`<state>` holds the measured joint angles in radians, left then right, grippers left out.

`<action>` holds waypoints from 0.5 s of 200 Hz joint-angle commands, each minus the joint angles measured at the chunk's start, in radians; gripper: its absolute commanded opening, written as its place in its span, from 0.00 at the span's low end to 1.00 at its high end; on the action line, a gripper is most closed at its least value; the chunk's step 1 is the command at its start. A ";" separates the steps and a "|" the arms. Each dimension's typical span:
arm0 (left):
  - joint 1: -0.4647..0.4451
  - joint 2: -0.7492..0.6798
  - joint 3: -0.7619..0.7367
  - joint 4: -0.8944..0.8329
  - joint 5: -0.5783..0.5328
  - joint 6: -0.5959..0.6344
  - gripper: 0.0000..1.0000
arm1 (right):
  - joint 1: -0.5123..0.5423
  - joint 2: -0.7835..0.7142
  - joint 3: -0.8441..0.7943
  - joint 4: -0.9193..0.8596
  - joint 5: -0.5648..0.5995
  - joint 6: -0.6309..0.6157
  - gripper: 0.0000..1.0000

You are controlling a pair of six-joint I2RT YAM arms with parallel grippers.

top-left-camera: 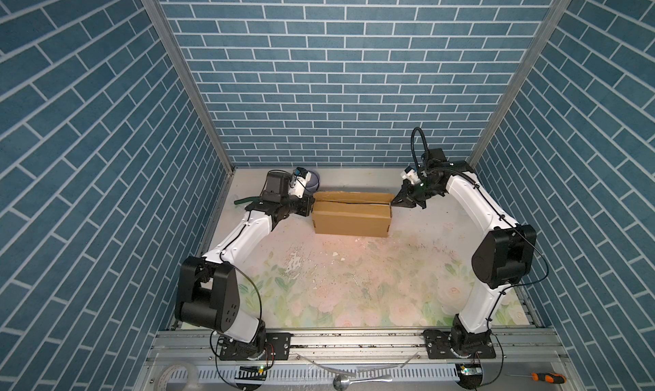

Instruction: Fold the paper box

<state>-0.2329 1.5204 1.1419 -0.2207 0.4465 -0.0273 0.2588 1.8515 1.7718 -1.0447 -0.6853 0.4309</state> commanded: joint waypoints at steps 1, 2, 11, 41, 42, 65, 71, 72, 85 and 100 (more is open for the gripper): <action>-0.014 0.021 -0.007 -0.074 0.014 0.003 0.00 | -0.001 -0.015 -0.015 0.010 -0.037 0.012 0.00; -0.014 0.020 -0.007 -0.074 0.014 0.003 0.00 | -0.002 -0.014 -0.017 0.010 -0.035 0.012 0.00; -0.014 0.020 -0.009 -0.072 0.012 0.003 0.00 | 0.003 -0.018 -0.037 0.013 -0.005 0.010 0.00; -0.016 0.026 -0.010 -0.065 0.015 -0.002 0.00 | 0.013 -0.021 -0.107 0.018 0.080 -0.014 0.00; -0.016 0.027 -0.010 -0.065 0.015 -0.002 0.00 | 0.013 -0.022 -0.109 0.018 0.083 -0.014 0.00; -0.016 0.028 -0.007 -0.073 0.011 0.003 0.00 | 0.013 -0.034 -0.095 -0.015 0.160 -0.049 0.03; -0.016 0.027 -0.007 -0.074 0.011 0.004 0.00 | 0.013 -0.037 -0.078 -0.030 0.176 -0.059 0.08; -0.016 0.027 -0.007 -0.075 0.010 0.004 0.00 | 0.013 -0.037 -0.075 -0.033 0.178 -0.060 0.08; -0.016 0.028 -0.007 -0.075 0.009 0.004 0.00 | 0.013 -0.032 -0.036 -0.071 0.207 -0.088 0.16; -0.016 0.031 -0.008 -0.069 0.011 0.000 0.00 | 0.014 -0.023 -0.002 -0.097 0.234 -0.106 0.23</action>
<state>-0.2371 1.5204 1.1419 -0.2188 0.4519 -0.0277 0.2684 1.8313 1.7084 -1.0485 -0.5514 0.3878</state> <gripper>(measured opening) 0.054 0.189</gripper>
